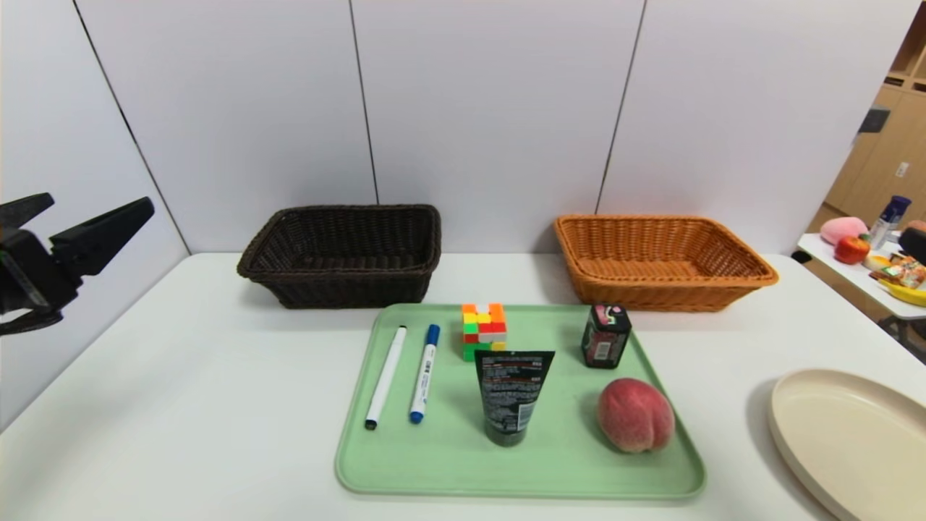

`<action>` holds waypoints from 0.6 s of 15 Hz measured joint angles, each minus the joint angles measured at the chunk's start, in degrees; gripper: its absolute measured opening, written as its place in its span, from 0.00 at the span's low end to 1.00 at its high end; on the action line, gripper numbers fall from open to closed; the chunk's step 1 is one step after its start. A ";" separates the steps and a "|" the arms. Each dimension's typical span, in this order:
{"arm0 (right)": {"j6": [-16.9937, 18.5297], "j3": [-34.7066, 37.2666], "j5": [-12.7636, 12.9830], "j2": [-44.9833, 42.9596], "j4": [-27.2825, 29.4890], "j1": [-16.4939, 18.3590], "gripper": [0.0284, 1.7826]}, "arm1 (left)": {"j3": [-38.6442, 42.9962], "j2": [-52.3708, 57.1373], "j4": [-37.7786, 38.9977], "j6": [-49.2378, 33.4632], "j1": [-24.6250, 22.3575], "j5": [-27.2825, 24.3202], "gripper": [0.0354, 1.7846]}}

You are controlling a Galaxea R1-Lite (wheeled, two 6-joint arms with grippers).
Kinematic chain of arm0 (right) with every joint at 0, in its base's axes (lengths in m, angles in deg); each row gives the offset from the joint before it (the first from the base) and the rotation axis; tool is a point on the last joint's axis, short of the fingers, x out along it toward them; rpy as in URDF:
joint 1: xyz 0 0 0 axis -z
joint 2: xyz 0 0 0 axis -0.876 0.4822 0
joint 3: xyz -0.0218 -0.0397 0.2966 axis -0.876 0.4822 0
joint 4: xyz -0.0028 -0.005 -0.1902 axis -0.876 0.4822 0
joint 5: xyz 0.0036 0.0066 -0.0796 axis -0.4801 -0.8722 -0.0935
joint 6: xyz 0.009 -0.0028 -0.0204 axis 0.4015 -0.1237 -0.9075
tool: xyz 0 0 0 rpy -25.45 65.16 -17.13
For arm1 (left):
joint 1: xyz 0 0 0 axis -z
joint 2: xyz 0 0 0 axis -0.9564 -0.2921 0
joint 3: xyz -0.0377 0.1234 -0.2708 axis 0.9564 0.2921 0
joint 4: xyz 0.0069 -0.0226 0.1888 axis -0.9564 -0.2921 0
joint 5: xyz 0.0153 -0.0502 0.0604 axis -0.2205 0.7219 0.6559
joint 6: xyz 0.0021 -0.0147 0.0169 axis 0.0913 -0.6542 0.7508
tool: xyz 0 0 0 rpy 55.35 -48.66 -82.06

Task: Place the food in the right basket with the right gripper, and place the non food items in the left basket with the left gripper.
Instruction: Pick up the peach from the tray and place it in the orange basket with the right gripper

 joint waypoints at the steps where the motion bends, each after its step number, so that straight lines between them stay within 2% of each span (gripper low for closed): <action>1: 0.00 -0.85 0.00 2.40 -1.12 -0.09 0.96 | -0.82 -2.35 0.43 0.11 0.00 0.00 0.94; 3: 0.60 -2.34 0.10 6.28 -1.45 -1.94 0.96 | -1.43 -5.05 0.54 0.28 0.00 0.02 0.94; 6: 1.07 -5.46 0.60 12.35 -0.02 -6.79 0.96 | -1.60 -6.73 0.45 0.56 0.00 0.07 0.94; 7: 1.10 -6.91 0.96 14.28 1.33 -8.47 0.96 | -1.62 -6.95 0.45 0.59 0.00 0.02 0.94; 9: 1.10 -11.85 2.97 18.36 8.89 -12.61 0.96 | -1.40 -7.09 0.20 0.59 0.00 0.02 0.94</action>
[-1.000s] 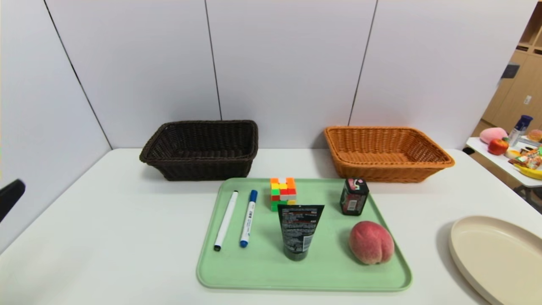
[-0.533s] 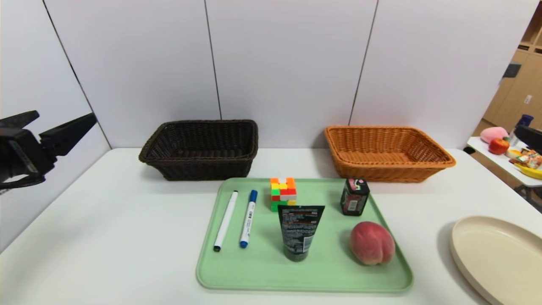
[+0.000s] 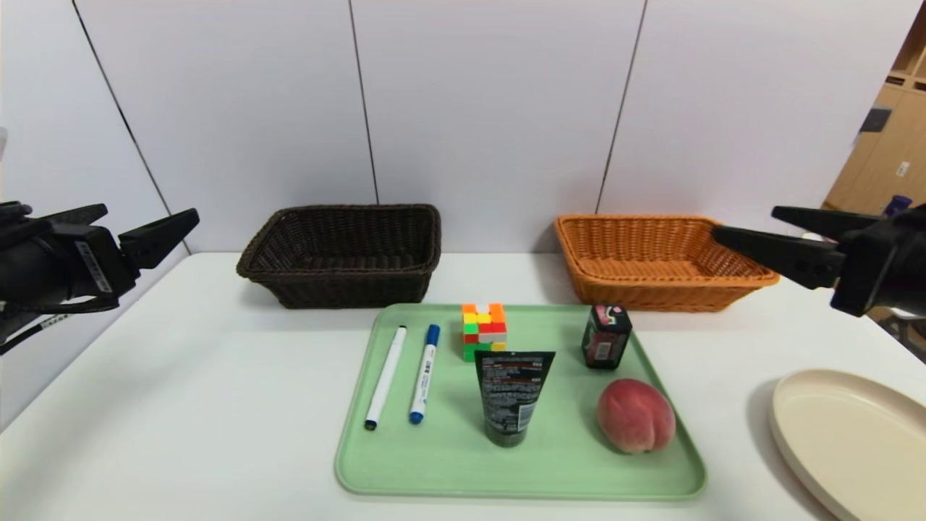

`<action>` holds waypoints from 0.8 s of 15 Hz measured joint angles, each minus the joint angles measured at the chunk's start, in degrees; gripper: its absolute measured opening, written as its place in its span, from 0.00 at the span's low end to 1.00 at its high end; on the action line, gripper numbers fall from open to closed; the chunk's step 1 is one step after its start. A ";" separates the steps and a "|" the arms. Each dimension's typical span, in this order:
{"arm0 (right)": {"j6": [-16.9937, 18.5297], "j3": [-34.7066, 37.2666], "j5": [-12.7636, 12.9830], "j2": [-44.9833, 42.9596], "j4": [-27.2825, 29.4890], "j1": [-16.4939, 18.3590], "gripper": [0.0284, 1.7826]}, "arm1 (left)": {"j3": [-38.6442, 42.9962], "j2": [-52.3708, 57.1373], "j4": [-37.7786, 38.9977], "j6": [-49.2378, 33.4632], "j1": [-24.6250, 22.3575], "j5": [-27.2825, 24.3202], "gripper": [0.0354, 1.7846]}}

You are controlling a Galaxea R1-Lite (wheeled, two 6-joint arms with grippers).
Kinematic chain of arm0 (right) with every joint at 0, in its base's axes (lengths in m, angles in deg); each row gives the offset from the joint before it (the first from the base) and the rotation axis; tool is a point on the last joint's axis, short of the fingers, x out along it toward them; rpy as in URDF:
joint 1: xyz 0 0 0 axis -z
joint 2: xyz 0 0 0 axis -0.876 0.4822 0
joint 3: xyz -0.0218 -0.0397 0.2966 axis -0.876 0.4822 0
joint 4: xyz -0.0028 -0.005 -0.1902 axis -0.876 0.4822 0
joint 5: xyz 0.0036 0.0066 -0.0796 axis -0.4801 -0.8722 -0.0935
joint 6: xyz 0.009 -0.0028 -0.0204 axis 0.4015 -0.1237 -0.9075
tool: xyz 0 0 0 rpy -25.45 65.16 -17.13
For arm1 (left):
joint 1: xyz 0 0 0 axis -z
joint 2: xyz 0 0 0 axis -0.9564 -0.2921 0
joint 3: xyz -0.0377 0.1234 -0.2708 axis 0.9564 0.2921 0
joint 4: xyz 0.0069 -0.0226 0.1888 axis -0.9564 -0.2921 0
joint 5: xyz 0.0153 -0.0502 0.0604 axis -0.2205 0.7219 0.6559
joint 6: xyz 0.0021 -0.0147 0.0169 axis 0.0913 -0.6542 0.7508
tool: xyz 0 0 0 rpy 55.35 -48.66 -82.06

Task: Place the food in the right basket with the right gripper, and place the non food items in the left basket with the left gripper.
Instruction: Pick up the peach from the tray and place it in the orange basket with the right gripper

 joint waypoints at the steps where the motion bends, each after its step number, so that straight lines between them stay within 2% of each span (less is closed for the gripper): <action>1: 0.06 -2.60 1.05 1.57 4.60 -1.57 0.96 | 0.02 -0.02 -0.07 0.06 0.00 0.00 0.94; 3: 0.17 -8.58 3.13 4.94 15.81 -4.57 0.96 | 0.17 0.04 -0.24 1.96 0.00 0.02 0.94; 6: 0.17 -15.82 4.33 8.63 30.33 -7.66 0.96 | 0.52 0.13 -0.27 2.90 0.00 0.02 0.94; 10: -2.16 -20.98 4.41 12.09 44.91 -9.70 0.96 | 1.32 0.72 -0.24 2.93 0.00 -0.02 0.94; 12: -3.71 -21.67 4.57 14.14 47.67 -10.22 0.96 | 1.79 1.02 -0.29 2.95 0.00 -0.02 0.94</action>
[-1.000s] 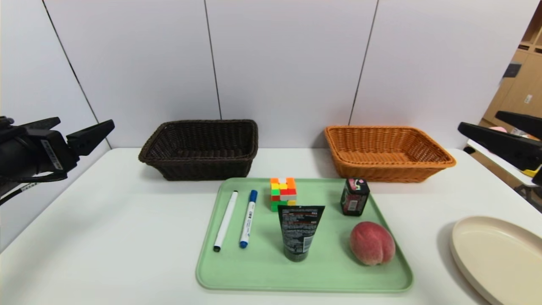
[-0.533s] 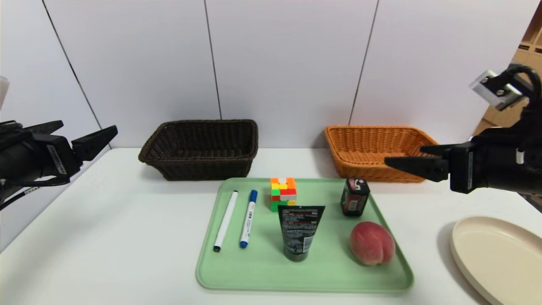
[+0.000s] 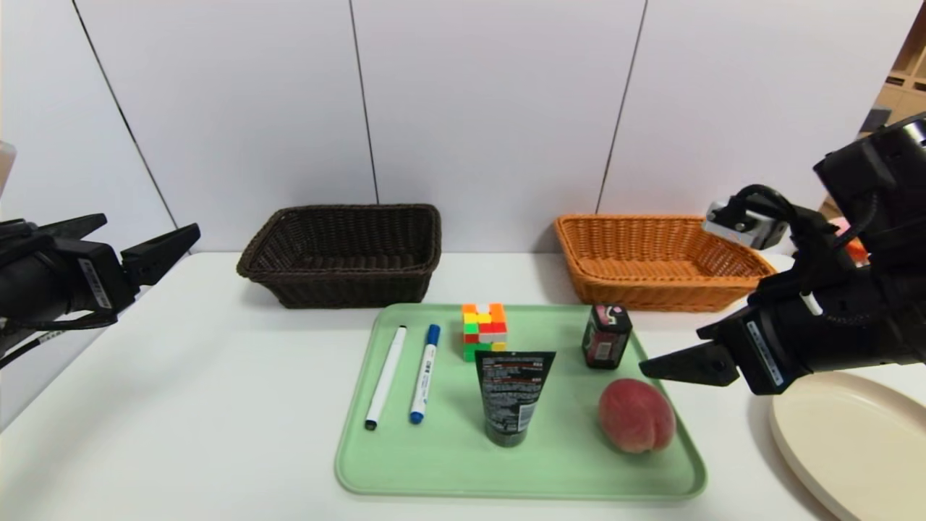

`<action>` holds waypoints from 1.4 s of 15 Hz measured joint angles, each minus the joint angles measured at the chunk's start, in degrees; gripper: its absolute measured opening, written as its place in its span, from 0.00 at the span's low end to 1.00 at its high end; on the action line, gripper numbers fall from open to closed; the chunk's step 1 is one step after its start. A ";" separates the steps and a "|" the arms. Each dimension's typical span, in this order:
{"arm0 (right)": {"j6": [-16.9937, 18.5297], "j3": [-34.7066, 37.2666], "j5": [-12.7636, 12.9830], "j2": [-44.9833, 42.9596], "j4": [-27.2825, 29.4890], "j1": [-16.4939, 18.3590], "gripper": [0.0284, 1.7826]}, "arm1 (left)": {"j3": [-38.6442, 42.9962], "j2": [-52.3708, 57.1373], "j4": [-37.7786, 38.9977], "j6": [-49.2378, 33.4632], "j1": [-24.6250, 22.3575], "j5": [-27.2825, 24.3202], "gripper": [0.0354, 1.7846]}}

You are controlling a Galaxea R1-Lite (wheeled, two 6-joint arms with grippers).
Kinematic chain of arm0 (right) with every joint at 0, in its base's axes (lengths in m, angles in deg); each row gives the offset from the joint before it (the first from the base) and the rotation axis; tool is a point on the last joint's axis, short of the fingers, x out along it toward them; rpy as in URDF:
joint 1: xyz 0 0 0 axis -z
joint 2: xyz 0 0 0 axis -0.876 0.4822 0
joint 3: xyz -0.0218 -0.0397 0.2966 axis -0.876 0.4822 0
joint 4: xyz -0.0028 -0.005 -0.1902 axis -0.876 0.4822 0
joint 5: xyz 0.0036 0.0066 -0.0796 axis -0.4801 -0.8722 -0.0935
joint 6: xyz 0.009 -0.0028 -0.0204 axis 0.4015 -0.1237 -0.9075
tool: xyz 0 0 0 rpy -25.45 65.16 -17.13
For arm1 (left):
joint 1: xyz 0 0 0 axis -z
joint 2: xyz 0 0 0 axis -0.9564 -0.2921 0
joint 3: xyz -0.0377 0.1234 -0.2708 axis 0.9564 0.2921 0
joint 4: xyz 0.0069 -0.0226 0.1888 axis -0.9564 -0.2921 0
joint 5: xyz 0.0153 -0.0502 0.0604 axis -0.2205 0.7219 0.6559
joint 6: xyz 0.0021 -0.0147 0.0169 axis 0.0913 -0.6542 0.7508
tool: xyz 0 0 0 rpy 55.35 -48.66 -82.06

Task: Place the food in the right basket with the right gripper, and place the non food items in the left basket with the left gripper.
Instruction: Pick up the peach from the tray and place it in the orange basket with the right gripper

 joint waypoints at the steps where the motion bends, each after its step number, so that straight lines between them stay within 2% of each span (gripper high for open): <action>1: -0.04 0.20 0.00 0.85 0.02 -0.20 0.96 | 0.16 0.17 0.05 0.00 0.00 0.00 0.94; 5: -0.17 2.29 0.05 3.88 0.00 -0.94 0.96 | 0.72 0.72 0.02 -0.02 0.00 0.00 0.94; 8: -0.22 3.82 2.49 5.62 -0.30 -1.96 0.96 | 1.05 0.85 0.00 0.00 0.00 -0.09 0.94; 11: -0.09 4.88 3.17 7.69 -0.83 -2.86 0.96 | 1.27 0.96 0.07 -0.07 0.00 -0.23 0.94; 14: 0.05 7.14 3.64 10.28 -6.61 -3.60 0.96 | 1.32 0.99 0.10 -0.10 0.00 -0.33 0.94; 16: 0.05 8.58 5.05 12.29 -11.28 -3.75 0.96 | 1.33 1.01 0.10 -0.10 0.00 -0.41 0.94; 21: -0.11 9.13 5.46 14.80 -12.13 -3.80 0.96 | 1.16 1.18 0.10 -0.10 0.00 -0.43 0.94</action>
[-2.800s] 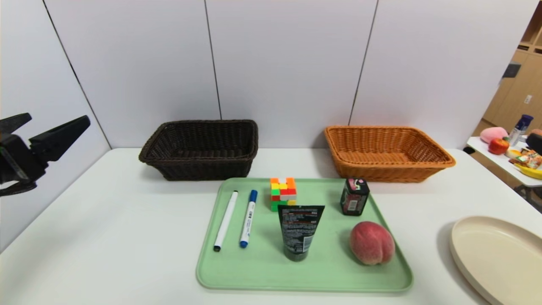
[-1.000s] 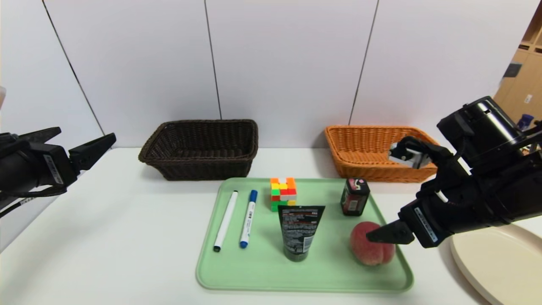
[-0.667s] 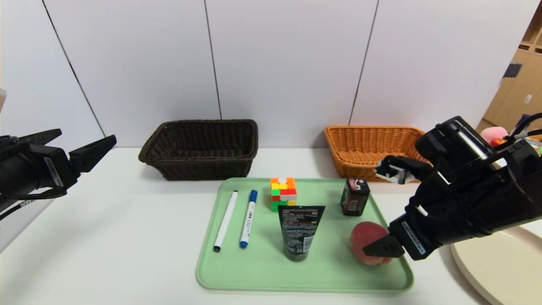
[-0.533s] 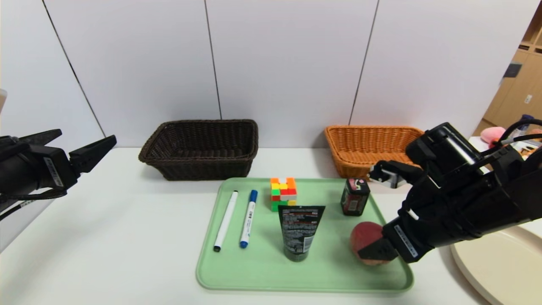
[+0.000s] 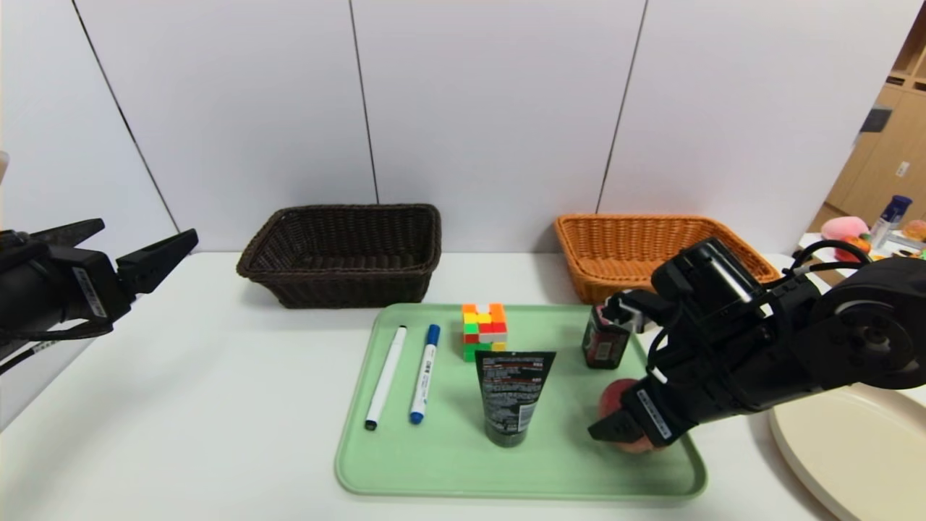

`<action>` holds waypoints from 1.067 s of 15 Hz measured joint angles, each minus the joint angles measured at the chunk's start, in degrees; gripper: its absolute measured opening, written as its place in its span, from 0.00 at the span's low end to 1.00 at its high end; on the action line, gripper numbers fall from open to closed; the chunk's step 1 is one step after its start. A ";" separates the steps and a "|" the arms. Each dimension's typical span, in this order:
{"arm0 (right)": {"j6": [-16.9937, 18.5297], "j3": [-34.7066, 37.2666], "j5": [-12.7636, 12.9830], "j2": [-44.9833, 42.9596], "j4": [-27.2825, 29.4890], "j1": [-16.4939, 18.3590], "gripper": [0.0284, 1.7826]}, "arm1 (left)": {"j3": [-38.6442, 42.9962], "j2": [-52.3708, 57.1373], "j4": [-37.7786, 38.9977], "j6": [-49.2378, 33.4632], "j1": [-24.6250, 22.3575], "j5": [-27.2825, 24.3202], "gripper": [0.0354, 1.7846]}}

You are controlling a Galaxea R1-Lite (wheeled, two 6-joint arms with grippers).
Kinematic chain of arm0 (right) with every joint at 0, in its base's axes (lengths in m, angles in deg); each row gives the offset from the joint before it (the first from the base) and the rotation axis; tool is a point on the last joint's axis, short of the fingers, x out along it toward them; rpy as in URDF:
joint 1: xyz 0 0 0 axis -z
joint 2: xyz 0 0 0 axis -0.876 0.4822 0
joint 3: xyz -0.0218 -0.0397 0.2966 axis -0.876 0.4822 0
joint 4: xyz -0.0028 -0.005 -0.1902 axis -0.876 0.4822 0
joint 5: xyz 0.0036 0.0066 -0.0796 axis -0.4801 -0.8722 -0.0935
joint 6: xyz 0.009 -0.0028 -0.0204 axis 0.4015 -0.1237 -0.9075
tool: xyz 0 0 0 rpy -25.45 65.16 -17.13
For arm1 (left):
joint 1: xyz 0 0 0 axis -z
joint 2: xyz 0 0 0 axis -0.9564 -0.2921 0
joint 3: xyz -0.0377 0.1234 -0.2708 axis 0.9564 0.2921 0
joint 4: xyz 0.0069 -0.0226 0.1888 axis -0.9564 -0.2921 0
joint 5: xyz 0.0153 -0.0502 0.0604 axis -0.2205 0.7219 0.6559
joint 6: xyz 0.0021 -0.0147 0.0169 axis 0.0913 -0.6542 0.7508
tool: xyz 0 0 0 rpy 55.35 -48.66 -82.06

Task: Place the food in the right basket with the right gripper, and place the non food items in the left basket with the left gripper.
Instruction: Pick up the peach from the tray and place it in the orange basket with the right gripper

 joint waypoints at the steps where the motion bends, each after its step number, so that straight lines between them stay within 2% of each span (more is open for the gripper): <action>1: -0.04 0.02 -0.02 0.11 0.06 0.00 0.96 | 0.02 0.09 0.00 0.02 0.00 0.00 0.94; 5: -0.26 0.38 -0.09 0.16 -0.07 0.00 0.96 | 0.20 0.30 -0.05 0.02 0.00 0.10 0.94; 8: -0.22 0.52 -0.02 -0.02 -0.05 0.00 0.68 | 0.24 0.55 -0.05 -0.01 0.00 0.21 0.94; 9: -0.20 0.52 -0.02 -0.11 0.00 0.02 0.64 | 0.24 0.61 -0.07 -0.01 0.00 0.26 0.94; 16: -0.13 0.28 -0.24 -4.28 0.55 -1.00 0.63 | 0.39 0.69 -0.41 -0.06 0.00 0.28 0.94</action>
